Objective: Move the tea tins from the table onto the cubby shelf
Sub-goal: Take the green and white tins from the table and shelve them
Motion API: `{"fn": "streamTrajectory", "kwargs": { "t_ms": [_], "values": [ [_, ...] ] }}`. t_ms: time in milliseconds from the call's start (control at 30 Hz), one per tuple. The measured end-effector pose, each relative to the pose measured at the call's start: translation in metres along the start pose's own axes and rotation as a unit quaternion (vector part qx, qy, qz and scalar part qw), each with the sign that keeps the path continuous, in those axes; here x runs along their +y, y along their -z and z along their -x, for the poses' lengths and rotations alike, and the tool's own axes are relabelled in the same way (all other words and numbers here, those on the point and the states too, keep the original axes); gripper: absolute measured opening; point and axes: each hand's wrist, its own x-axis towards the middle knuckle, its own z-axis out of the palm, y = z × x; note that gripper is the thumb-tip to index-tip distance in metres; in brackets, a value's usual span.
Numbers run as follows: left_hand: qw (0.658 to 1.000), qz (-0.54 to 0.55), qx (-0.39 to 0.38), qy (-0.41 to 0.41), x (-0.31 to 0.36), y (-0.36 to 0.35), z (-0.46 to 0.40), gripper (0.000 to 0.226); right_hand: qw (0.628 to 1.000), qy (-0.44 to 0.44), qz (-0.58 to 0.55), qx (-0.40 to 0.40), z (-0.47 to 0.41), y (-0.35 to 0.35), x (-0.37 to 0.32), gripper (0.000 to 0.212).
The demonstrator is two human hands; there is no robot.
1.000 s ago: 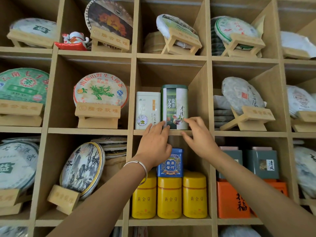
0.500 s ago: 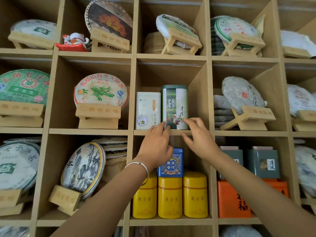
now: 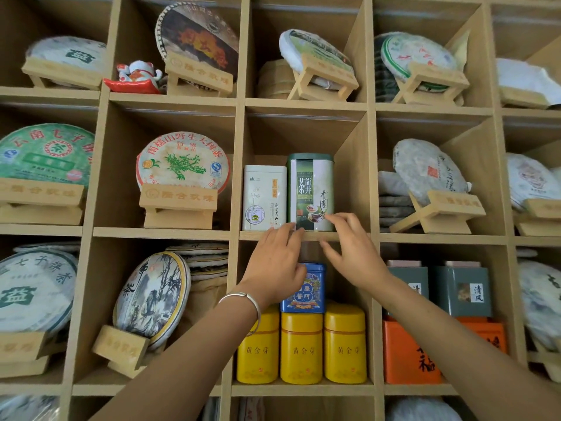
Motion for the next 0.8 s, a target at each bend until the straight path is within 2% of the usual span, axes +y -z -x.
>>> {"fn": "streamTrajectory", "kwargs": {
  "t_ms": [167, 333, 567, 800],
  "values": [
    [0.999, -0.003, -0.011, -0.029, 0.009, -0.005, 0.021, 0.056, 0.997, 0.062, 0.013, -0.037, 0.021, 0.002, -0.007, 0.041],
    [0.999, 0.013, -0.039, -0.028, 0.018, -0.011, 0.035, 0.053, 0.989, 0.058, 0.067, -0.116, 0.043, 0.006, -0.008, 0.041],
    [0.99, 0.065, -0.11, -0.067, 0.058, -0.011, 0.04, 0.045, 0.962, -0.041, 0.185, -0.198, 0.087, 0.053, -0.012, 0.044],
    [0.956, 0.198, -0.133, -0.17, 0.162, -0.024, 0.063, 0.038, 0.897, -0.204, 0.293, -0.262, 0.172, 0.152, -0.009, 0.044]
  ]
}}
